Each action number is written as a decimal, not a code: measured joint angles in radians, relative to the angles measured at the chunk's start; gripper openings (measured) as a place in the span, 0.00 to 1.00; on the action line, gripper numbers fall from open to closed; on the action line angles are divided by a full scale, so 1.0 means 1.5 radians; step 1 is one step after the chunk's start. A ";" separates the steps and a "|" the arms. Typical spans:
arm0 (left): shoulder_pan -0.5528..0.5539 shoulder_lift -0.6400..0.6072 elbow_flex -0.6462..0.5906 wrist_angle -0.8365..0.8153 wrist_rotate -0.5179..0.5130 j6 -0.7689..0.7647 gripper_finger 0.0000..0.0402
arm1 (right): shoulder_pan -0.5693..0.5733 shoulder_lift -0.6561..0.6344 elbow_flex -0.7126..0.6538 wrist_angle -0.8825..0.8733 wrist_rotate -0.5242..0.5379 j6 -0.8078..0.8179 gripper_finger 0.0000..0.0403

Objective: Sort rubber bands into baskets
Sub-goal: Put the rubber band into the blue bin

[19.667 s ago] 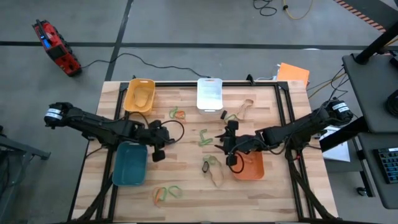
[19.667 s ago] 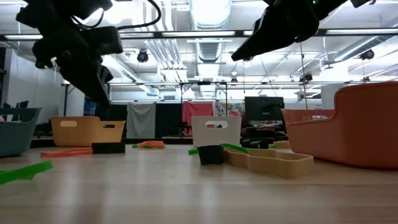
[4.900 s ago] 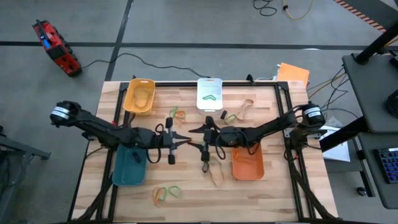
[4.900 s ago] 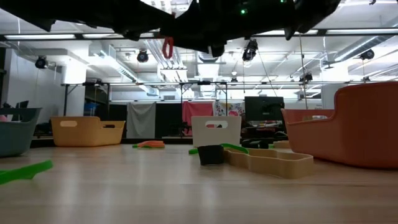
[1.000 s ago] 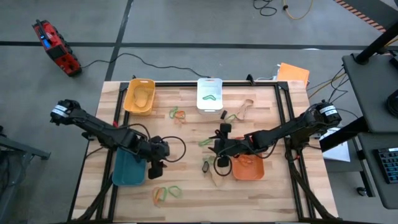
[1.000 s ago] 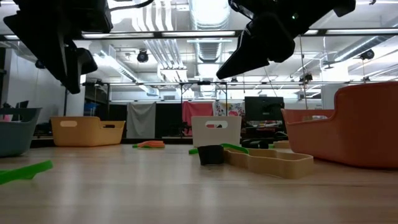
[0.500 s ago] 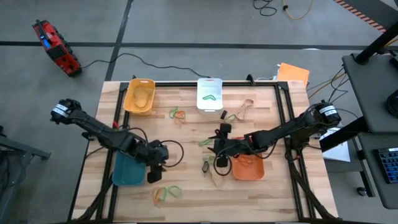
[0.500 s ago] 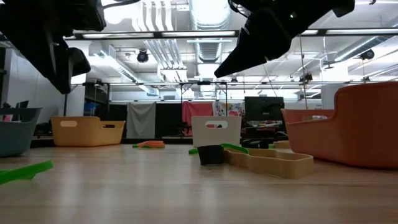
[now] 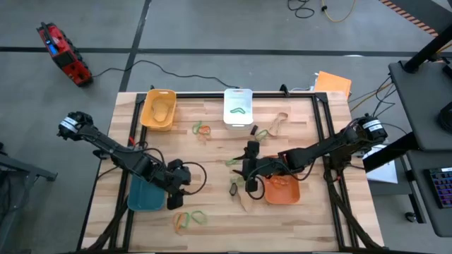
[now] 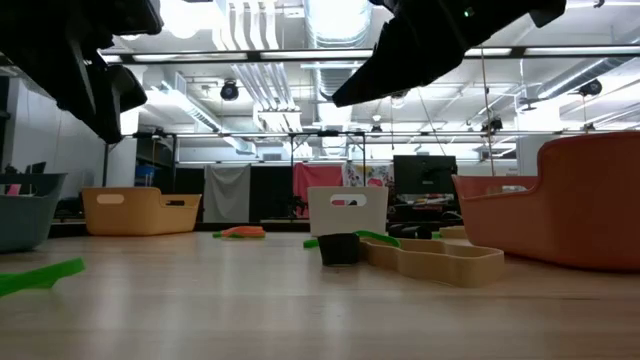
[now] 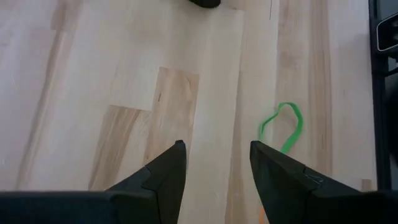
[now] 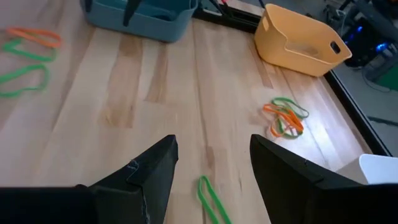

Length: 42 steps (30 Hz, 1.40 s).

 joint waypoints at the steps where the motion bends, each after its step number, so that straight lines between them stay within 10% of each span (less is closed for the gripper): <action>1: 0.000 0.000 -0.001 0.000 -0.002 0.006 0.40 | 0.000 0.000 0.000 0.000 0.000 0.009 0.49; 42: 0.011 -0.002 -0.009 0.000 -0.091 0.198 0.40 | 0.010 0.000 0.000 -0.001 0.000 0.132 0.49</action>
